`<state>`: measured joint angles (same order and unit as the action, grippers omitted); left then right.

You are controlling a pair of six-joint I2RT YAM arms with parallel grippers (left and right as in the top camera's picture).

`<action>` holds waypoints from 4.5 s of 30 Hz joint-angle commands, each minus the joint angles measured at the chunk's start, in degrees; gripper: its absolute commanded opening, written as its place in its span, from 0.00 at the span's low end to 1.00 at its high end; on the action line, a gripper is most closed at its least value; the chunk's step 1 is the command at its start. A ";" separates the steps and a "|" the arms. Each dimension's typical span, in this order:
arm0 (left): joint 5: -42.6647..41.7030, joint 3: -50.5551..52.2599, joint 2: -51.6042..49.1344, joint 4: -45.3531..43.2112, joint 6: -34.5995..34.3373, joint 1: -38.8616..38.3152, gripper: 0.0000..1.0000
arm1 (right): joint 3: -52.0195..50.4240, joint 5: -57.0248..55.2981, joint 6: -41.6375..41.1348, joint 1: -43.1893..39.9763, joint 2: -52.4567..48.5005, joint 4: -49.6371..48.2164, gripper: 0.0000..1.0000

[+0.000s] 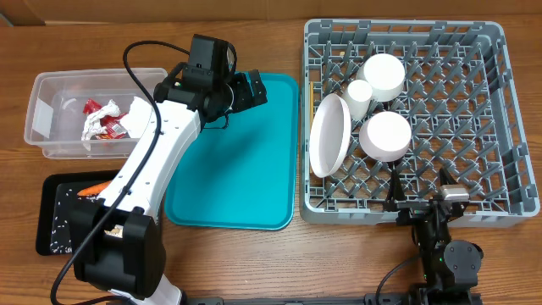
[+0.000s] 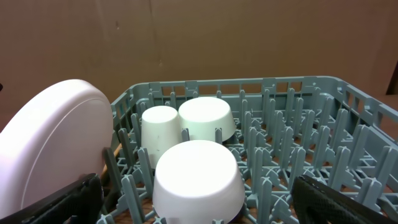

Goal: Sort waste into correct bins and load items into the dishwasher

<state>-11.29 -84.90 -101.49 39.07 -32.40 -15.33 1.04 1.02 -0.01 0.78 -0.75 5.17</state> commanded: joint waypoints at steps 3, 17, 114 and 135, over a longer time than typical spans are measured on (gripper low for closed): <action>0.33 -0.72 -0.09 -0.09 1.14 -0.07 1.00 | -0.57 -0.48 0.26 -0.26 -0.07 -0.33 1.00; 1.22 -0.44 9.27 0.63 1.14 -0.70 1.00 | -0.57 -0.46 0.26 -0.26 -0.07 -0.33 1.00; 15.74 84.63 101.26 -35.06 27.52 13.18 1.00 | -0.57 -0.46 0.26 -0.26 -0.07 -0.33 1.00; 15.74 84.63 101.26 -35.06 27.52 13.18 1.00 | -0.57 -0.46 0.26 -0.26 -0.07 -0.33 1.00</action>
<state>5.08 -0.51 -0.91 4.05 -5.76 -2.57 1.04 1.04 0.03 0.78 -0.91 5.15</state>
